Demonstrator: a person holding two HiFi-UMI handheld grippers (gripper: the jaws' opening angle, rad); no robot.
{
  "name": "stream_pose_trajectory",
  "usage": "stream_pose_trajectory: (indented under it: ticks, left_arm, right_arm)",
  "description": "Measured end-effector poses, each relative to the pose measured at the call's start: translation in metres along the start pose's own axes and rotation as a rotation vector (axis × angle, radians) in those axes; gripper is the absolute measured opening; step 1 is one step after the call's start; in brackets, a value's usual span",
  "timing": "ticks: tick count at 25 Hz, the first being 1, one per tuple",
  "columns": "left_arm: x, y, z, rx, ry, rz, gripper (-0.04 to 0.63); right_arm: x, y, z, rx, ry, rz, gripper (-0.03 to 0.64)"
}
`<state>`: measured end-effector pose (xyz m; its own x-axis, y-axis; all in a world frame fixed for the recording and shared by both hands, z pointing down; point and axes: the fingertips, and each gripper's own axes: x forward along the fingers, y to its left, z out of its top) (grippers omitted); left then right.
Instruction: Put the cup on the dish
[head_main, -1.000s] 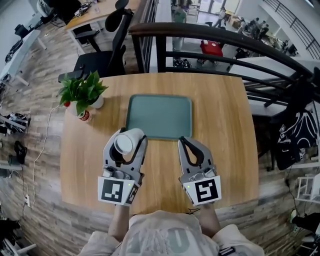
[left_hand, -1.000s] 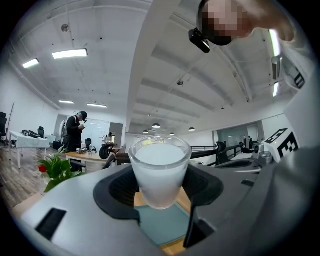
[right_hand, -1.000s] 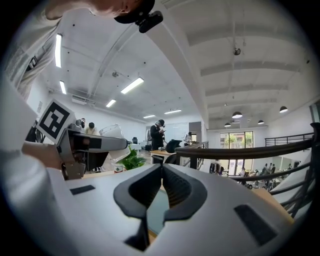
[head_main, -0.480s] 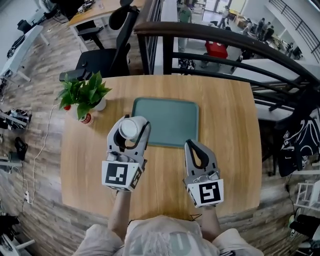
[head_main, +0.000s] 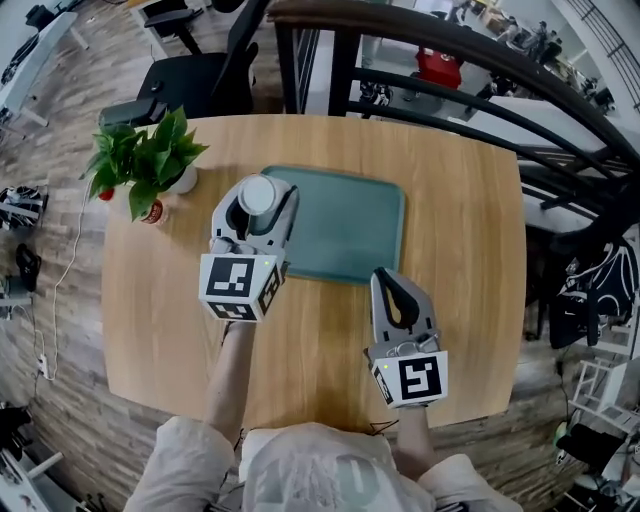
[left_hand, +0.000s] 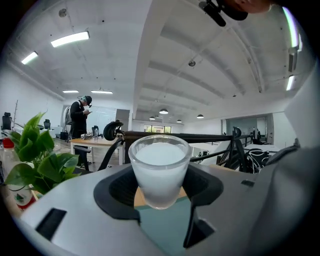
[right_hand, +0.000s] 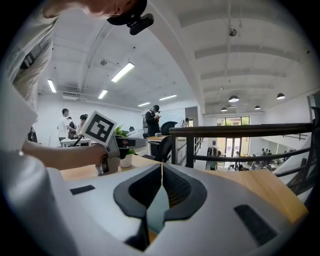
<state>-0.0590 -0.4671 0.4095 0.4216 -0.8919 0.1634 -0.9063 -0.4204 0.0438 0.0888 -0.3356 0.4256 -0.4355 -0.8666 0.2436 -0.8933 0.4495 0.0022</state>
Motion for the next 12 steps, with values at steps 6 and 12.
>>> stream_pose_trajectory:
  ticks: [6,12]
  left_arm:
    - [0.053,0.023,-0.047,0.036,0.121,0.031,0.258]
    - [0.083,0.043,-0.098,0.000,0.247,0.081,0.258]
  right_arm:
    - [0.015,-0.003,-0.018,-0.001,0.043,0.013,0.021]
    - [0.022,-0.011,-0.039,-0.034,0.105,0.000,0.021]
